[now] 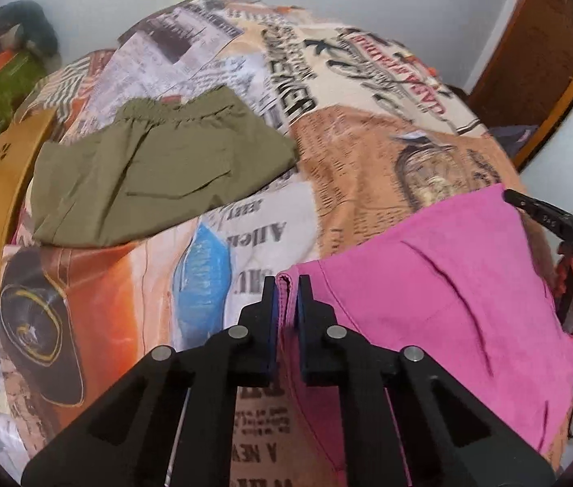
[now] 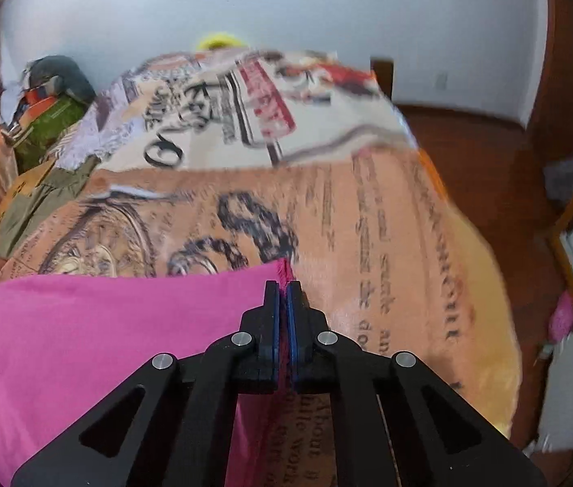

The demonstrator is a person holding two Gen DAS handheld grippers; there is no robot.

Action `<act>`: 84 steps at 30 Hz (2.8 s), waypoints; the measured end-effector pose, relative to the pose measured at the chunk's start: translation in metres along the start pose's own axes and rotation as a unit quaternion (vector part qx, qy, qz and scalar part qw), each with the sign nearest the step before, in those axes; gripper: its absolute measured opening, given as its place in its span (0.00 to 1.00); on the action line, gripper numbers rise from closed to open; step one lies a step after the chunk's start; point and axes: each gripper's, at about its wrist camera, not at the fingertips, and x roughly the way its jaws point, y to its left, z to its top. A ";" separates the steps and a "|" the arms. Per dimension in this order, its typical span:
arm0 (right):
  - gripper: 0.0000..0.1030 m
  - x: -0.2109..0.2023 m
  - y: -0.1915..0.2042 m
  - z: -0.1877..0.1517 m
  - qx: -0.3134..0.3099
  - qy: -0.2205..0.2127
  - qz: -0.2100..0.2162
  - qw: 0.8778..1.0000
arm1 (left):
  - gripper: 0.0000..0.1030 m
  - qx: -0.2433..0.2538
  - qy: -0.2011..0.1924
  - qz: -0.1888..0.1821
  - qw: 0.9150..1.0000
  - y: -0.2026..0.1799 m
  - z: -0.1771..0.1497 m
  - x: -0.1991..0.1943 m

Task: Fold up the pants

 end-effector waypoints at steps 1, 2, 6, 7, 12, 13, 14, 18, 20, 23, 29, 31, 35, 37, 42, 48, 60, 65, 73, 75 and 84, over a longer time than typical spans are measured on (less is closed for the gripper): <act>0.02 -0.001 0.000 0.000 -0.002 -0.001 -0.003 1.000 | 0.09 0.001 0.000 0.002 1.000 0.000 -0.001 0.001; 0.02 -0.003 0.002 0.000 -0.006 -0.004 -0.007 1.000 | 0.10 0.005 -0.001 0.005 1.000 -0.001 -0.002 0.000; 0.05 -0.019 0.004 0.004 -0.006 0.003 -0.002 1.000 | 0.10 0.022 -0.006 0.012 1.000 -0.007 0.004 -0.017; 0.08 -0.026 0.006 0.006 -0.008 0.003 0.002 1.000 | 0.11 0.025 -0.013 0.013 1.000 -0.010 0.006 -0.023; 0.38 -0.065 0.036 0.008 -0.038 -0.026 0.048 0.998 | 0.25 0.054 -0.048 -0.014 0.997 -0.038 0.016 -0.057; 0.39 -0.072 0.044 0.007 -0.050 -0.031 0.055 0.997 | 0.28 0.059 -0.050 -0.020 0.997 -0.044 0.016 -0.059; 0.40 -0.078 0.054 0.006 -0.060 -0.032 0.065 0.996 | 0.29 0.066 -0.052 -0.028 0.996 -0.052 0.016 -0.061; 0.42 -0.080 0.090 -0.006 -0.084 -0.005 0.125 0.989 | 0.36 0.093 -0.033 -0.046 0.994 -0.081 0.008 -0.051; 0.42 -0.071 0.106 -0.014 -0.100 0.016 0.134 0.986 | 0.36 0.100 -0.011 -0.055 0.993 -0.089 0.002 -0.039; 0.42 -0.047 0.126 -0.031 -0.122 0.077 0.154 0.978 | 0.36 0.118 0.025 -0.043 0.992 -0.098 -0.012 -0.017; 0.43 -0.049 0.133 -0.056 -0.141 0.118 0.158 0.970 | 0.42 0.142 0.015 -0.027 0.989 -0.093 -0.036 -0.030; 0.43 -0.056 0.126 -0.065 -0.143 0.121 0.154 0.970 | 0.42 0.143 0.015 -0.025 0.989 -0.087 -0.045 -0.037; 0.45 -0.078 0.110 -0.086 -0.124 0.117 0.146 0.974 | 0.53 0.137 0.009 -0.015 0.990 -0.079 -0.066 -0.052; 0.45 -0.087 0.099 -0.094 -0.104 0.114 0.136 0.979 | 0.54 0.133 0.008 -0.012 0.991 -0.075 -0.080 -0.061; 0.47 -0.108 0.081 -0.115 -0.065 0.103 0.123 0.985 | 0.57 0.117 -0.003 -0.002 0.993 -0.066 -0.102 -0.083; 0.47 -0.131 0.074 -0.123 -0.056 0.090 0.092 0.990 | 0.58 0.082 -0.015 0.029 0.996 -0.046 -0.115 -0.114; 0.47 -0.166 0.120 -0.100 -0.091 -0.022 0.100 0.991 | 0.79 -0.039 0.003 -0.091 0.995 -0.050 -0.125 -0.136; 0.47 -0.151 0.135 -0.110 -0.084 -0.019 0.113 0.990 | 0.79 -0.073 0.049 -0.128 0.988 -0.060 -0.144 -0.110; 0.47 -0.123 0.130 -0.122 -0.057 0.012 0.099 0.993 | 0.90 -0.123 0.047 -0.186 0.974 -0.060 -0.136 -0.093; 0.47 -0.117 0.126 -0.125 -0.050 0.026 0.108 0.993 | 0.90 -0.137 0.052 -0.197 0.969 -0.058 -0.128 -0.085; 0.47 -0.117 0.119 -0.133 -0.041 0.029 0.123 0.991 | 0.48 -0.156 0.050 -0.166 0.973 -0.042 -0.093 -0.060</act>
